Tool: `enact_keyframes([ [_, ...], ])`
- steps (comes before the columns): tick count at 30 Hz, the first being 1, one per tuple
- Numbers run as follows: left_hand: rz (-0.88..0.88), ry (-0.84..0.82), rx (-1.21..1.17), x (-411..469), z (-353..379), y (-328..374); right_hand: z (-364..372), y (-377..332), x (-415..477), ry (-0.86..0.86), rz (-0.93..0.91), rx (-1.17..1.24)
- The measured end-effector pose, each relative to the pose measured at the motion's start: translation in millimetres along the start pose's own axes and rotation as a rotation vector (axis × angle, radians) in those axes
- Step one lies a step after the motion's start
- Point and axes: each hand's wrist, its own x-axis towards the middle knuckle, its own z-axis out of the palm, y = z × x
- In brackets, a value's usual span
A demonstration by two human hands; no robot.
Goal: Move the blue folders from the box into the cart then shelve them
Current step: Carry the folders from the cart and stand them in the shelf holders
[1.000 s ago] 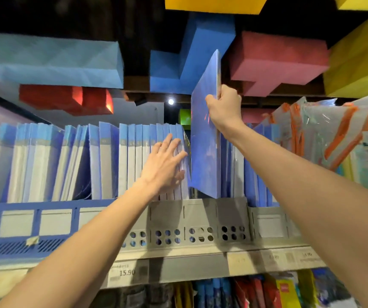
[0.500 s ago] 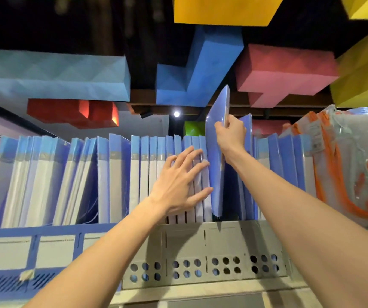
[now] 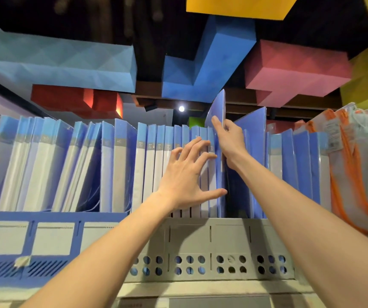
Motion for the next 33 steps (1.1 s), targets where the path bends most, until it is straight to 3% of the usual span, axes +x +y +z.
enact_keyframes([
  [5,-0.026,0.000,-0.115,0.6,-1.7,1.0,-7.1,1.6,-7.0,-0.173,0.034,-0.031],
  [10,0.017,-0.041,-0.082,-3.5,-1.5,-0.5,-20.4,9.7,-19.2,-0.273,0.127,-0.020],
  [18,0.067,-0.040,-0.078,-13.8,-6.3,-6.3,-26.1,24.4,-64.7,-0.322,0.252,0.083],
  [22,0.009,0.029,-0.144,-24.1,-9.2,-7.1,-27.9,25.8,-75.7,-0.395,0.312,0.166],
  [33,-0.005,0.027,0.069,-33.8,0.7,-4.4,-36.6,49.5,-105.5,-0.371,0.236,0.108],
])
